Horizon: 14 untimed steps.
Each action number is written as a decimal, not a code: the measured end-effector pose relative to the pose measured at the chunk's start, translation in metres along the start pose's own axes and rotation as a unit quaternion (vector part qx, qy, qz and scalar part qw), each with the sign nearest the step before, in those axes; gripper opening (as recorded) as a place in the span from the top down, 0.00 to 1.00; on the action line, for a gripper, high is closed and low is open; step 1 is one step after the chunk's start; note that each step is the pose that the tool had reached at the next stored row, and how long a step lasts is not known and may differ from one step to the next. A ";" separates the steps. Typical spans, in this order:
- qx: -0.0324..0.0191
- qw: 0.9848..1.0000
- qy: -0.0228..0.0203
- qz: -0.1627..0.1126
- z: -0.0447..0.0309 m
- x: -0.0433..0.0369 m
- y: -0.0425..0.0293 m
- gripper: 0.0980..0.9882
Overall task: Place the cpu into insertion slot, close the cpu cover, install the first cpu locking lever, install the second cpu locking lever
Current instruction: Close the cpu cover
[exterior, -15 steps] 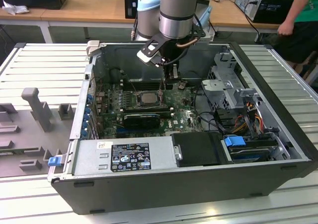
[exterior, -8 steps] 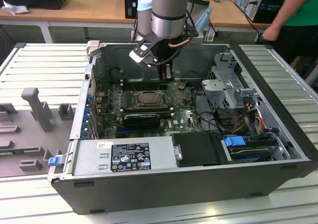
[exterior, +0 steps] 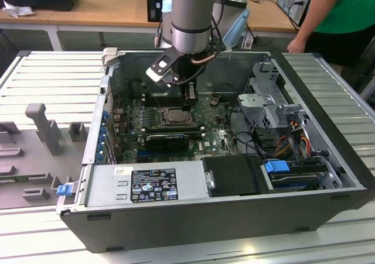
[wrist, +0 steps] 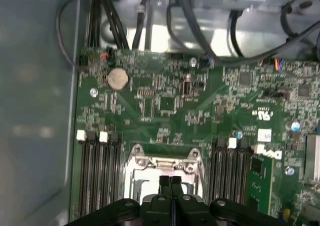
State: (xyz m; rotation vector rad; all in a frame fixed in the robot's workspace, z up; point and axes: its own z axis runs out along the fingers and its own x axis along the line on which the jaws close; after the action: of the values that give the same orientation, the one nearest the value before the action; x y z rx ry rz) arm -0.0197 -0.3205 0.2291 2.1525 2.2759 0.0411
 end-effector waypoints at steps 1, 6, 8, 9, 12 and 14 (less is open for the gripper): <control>0.001 1.000 0.000 0.000 0.0006 0.0003 -0.0022 0.99; 0.002 1.000 0.000 -0.001 0.0028 0.0019 -0.0118 0.99; 0.002 1.000 0.000 -0.001 0.0028 0.0020 -0.0133 0.99; 0.002 1.000 0.000 -0.001 0.0028 0.0020 -0.0141 0.99; 0.002 1.000 0.000 -0.001 0.0027 0.0021 -0.0167 0.99; 0.002 1.000 0.000 -0.001 0.0027 0.0022 -0.0180 0.99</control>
State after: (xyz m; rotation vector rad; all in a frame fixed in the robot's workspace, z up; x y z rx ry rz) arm -0.0377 -0.3192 0.2260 2.1532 2.2800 0.0363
